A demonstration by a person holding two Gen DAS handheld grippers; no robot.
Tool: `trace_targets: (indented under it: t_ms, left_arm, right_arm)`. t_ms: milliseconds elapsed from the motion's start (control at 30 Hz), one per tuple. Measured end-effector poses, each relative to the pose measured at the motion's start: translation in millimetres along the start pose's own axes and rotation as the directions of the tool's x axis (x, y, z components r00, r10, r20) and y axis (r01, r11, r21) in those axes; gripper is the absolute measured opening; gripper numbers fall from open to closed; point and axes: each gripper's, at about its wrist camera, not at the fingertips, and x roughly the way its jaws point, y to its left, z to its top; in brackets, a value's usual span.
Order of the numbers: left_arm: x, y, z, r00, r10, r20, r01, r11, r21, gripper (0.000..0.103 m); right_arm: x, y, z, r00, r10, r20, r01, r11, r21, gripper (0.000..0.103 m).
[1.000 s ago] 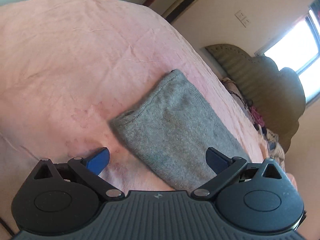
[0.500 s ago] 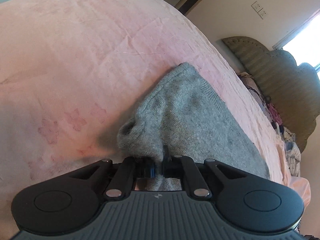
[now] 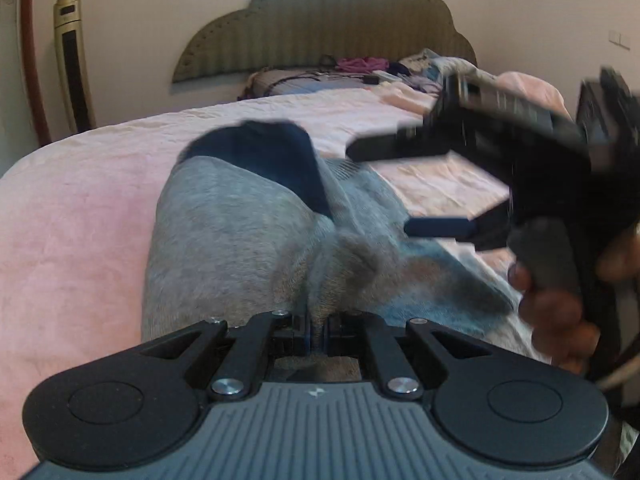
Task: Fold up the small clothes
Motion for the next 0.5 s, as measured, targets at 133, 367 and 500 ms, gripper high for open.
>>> trace_targets:
  t_ms: [133, 367, 500]
  left_arm:
    - [-1, -3, -3, 1.0, -0.002, -0.013, 0.003, 1.0, 0.012, 0.005]
    - [-16, -3, 1, 0.999, -0.035, 0.025, 0.034, 0.999, 0.006, 0.005]
    - [-19, -6, 6, 0.998, -0.051, 0.04, 0.051, 0.999, 0.015, 0.005]
  right_arm:
    - [2, -14, 37, 0.99, 0.127, -0.059, -0.117, 0.983, 0.142, 0.103]
    - [57, -43, 75, 0.952, 0.236, -0.195, -0.149, 0.913, 0.379, 0.103]
    - [89, -41, 81, 0.945, 0.135, -0.298, -0.03, 0.943, 0.332, 0.102]
